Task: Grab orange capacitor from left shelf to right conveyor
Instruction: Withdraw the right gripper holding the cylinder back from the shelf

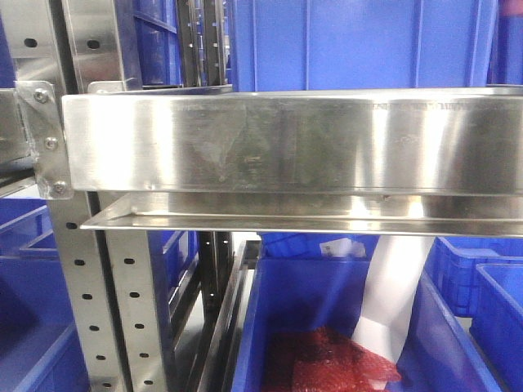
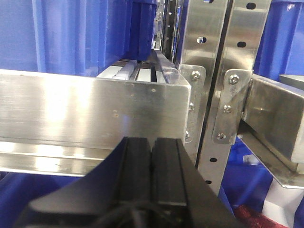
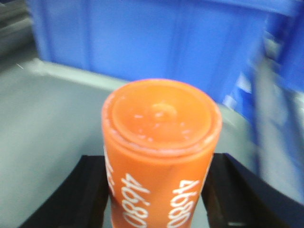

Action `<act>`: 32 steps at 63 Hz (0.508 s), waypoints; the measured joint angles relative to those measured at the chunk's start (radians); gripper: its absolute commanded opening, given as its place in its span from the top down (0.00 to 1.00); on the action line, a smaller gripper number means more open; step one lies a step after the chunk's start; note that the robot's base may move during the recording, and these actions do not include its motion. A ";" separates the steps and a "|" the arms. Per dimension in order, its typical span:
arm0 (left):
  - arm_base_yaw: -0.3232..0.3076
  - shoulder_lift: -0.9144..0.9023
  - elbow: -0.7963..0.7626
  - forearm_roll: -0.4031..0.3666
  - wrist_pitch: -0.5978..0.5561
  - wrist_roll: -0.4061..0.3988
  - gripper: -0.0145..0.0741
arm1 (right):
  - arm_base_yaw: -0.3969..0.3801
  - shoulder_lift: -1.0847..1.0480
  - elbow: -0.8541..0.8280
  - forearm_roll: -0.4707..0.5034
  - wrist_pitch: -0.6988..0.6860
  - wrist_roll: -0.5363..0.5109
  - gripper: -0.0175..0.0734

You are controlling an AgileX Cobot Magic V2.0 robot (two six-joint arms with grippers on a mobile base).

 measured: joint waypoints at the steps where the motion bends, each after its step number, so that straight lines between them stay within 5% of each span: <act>1: 0.000 0.000 0.000 0.000 0.000 0.000 0.95 | -0.006 -0.016 0.007 0.000 0.012 0.000 0.74; 32: 0.000 0.000 0.000 0.000 0.000 0.000 0.95 | -0.049 -0.563 0.211 -0.003 0.258 0.000 0.74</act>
